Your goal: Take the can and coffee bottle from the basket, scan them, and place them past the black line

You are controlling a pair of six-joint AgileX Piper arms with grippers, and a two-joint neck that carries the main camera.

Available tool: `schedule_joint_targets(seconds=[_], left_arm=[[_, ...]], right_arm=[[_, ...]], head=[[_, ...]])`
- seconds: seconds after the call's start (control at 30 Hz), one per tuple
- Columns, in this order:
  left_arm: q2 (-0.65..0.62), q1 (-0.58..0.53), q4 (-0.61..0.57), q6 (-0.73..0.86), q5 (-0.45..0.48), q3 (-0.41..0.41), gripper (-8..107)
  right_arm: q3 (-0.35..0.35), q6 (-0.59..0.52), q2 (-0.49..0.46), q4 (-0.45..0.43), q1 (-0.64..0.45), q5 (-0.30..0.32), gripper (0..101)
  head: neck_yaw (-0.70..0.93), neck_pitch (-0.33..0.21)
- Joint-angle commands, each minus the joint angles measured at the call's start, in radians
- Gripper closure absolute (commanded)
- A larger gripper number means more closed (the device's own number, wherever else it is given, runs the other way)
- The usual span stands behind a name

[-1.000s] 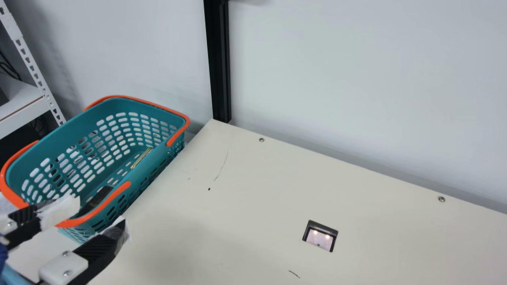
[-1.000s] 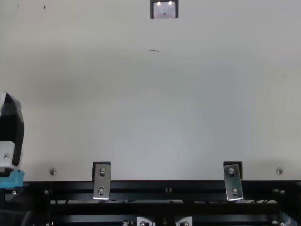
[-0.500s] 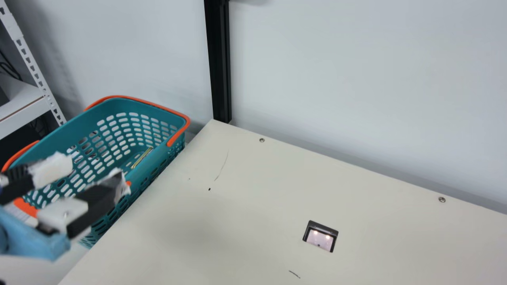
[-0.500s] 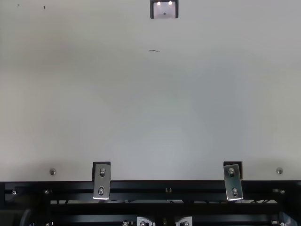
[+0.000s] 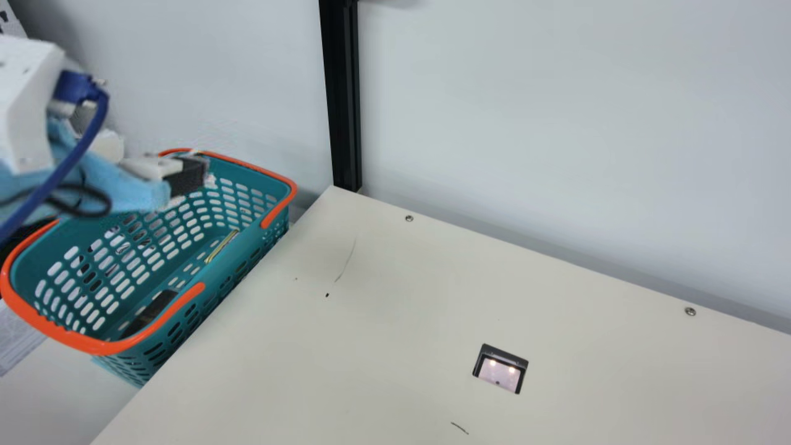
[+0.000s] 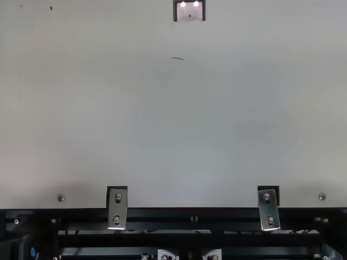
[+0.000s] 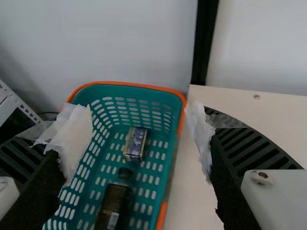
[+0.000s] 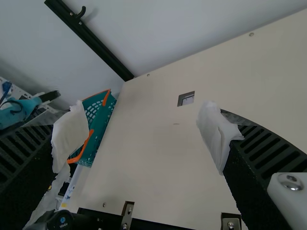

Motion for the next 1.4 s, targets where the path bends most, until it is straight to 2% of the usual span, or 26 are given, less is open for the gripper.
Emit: schedule_joint_targets(seconds=[0.0,0.17,0.37,0.9,1.1,1.37], left_arm=[[0.190,0.073,-0.043,0.132,0.000,-0.085,9],[0.370,0.151,-0.089,0.251,0.002,-0.195,9],[0.553,0.191,-0.110,0.338,0.030,-0.300,9],[0.949,0.227,-0.194,0.517,0.129,-0.487,9],[1.075,0.223,-0.203,0.543,0.173,-0.574,9],[1.229,0.209,-0.193,0.531,0.240,-0.728,9]], right_arm=[[0.000,0.000,0.000,0.000,0.000,0.000,0],[0.000,0.000,0.000,0.000,0.000,0.000,0],[0.000,0.000,0.000,0.000,0.000,0.000,0],[0.000,0.000,0.000,0.000,0.000,0.000,0],[0.000,0.000,0.000,0.000,0.000,0.000,0],[0.000,0.000,0.000,0.000,0.000,0.000,0]], head=[[0.014,-0.032],[0.014,-0.032],[0.014,-0.032],[0.014,-0.032],[0.014,-0.032],[0.014,-0.032]])
